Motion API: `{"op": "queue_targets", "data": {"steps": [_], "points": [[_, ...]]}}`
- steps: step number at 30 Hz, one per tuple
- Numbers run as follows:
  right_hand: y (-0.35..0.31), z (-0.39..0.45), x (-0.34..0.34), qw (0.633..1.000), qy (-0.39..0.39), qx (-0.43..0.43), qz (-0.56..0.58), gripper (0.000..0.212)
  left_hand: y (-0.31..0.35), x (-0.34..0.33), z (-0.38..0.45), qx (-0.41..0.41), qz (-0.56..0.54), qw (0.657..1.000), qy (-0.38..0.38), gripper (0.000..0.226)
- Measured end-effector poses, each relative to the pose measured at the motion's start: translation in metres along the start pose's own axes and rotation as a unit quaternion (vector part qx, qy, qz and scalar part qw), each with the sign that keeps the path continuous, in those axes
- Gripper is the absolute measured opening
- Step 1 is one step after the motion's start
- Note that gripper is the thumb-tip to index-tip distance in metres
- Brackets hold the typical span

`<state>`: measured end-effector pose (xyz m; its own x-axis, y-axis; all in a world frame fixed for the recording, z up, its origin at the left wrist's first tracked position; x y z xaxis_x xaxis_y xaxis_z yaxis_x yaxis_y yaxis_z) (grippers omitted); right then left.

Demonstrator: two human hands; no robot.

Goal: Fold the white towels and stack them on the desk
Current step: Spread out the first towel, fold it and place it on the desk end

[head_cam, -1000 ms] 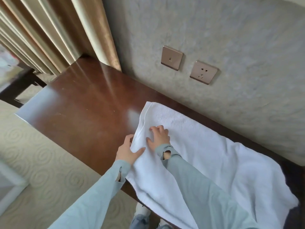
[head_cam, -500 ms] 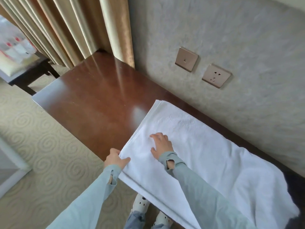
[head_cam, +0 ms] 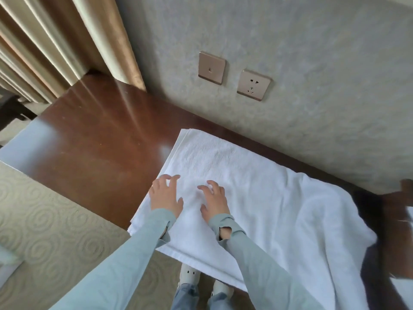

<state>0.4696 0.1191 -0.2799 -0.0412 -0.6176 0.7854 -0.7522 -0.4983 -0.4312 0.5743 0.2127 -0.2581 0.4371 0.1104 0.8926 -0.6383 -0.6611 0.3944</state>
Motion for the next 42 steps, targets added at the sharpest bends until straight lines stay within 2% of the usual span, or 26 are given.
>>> {"op": "queue_targets", "data": {"steps": [2,4,8,12,14,17,19,21,23,25,29,31,32,34,35,37,39,42], "points": [[0.033,-0.008,0.023,0.995,0.037,-0.051,0.075,0.051,0.057,-0.029,0.013,-0.105,-0.086,0.989,-0.064,0.05],[0.075,-0.021,0.048,0.986,0.079,-0.101,0.109,0.049,0.108,-0.059,0.012,-0.161,-0.133,0.969,-0.13,0.048],[0.149,-0.049,0.083,0.984,0.107,-0.14,0.032,0.048,0.189,-0.105,0.0,-0.237,-0.106,0.948,-0.186,0.045],[0.207,-0.068,0.119,0.978,0.128,-0.165,-0.018,0.049,0.252,-0.138,-0.002,-0.301,-0.037,0.929,-0.213,0.045],[0.239,-0.081,0.149,0.96,0.203,-0.195,0.003,0.048,0.278,-0.145,0.005,-0.322,-0.01,0.924,-0.206,0.043],[0.293,-0.104,0.188,0.913,0.302,-0.266,0.062,0.052,0.316,-0.148,0.024,-0.345,0.013,0.919,-0.191,0.046],[0.331,-0.111,0.193,0.886,0.293,-0.333,0.138,0.059,0.331,-0.152,0.04,-0.337,0.031,0.92,-0.197,0.057],[0.367,-0.11,0.182,0.857,0.251,-0.396,0.213,0.064,0.333,-0.159,0.056,-0.317,0.06,0.923,-0.208,0.069],[0.389,-0.105,0.165,0.862,0.19,-0.425,0.203,0.07,0.328,-0.164,0.065,-0.302,0.079,0.926,-0.212,0.077],[0.4,-0.104,0.156,0.867,0.165,-0.433,0.181,0.072,0.322,-0.166,0.068,-0.282,0.069,0.934,-0.208,0.077],[0.409,-0.099,0.158,0.877,0.148,-0.447,0.101,0.041,0.316,-0.167,0.067,-0.26,0.075,0.946,-0.176,0.078],[0.41,-0.102,0.171,0.866,0.181,-0.457,0.093,0.031,0.309,-0.166,0.068,-0.275,0.088,0.941,-0.174,0.078],[0.412,-0.106,0.184,0.855,0.224,-0.459,0.097,0.031,0.302,-0.165,0.069,-0.282,0.093,0.938,-0.177,0.077],[0.41,-0.112,0.215,0.836,0.322,-0.433,0.103,0.038,0.29,-0.161,0.072,-0.295,0.11,0.933,-0.173,0.077],[0.408,-0.109,0.225,0.84,0.337,-0.413,0.101,0.044,0.286,-0.159,0.074,-0.295,0.114,0.933,-0.168,0.076],[0.408,-0.09,0.221,0.868,0.259,-0.417,0.07,0.059,0.286,-0.156,0.077,-0.282,0.107,0.939,-0.164,0.073],[0.408,-0.083,0.199,0.869,0.154,-0.466,0.062,0.073,0.294,-0.154,0.077,-0.281,0.083,0.942,-0.162,0.068],[0.392,-0.089,0.167,0.885,0.123,-0.446,0.056,0.066,0.306,-0.138,0.073,-0.313,0.052,0.944,-0.091,0.059]]}}
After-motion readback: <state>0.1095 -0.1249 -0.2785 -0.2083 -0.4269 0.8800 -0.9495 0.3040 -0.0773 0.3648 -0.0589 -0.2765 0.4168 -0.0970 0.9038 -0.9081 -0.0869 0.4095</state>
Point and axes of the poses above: each hand's wrist, its own z-axis towards the middle knuckle, its own x-axis out of the back of the hand, y = z × x, the point moved 10 cm from there along z, towards the middle knuckle, and after that the axes turned 11 degrees about -x, right-handed, at the moved point
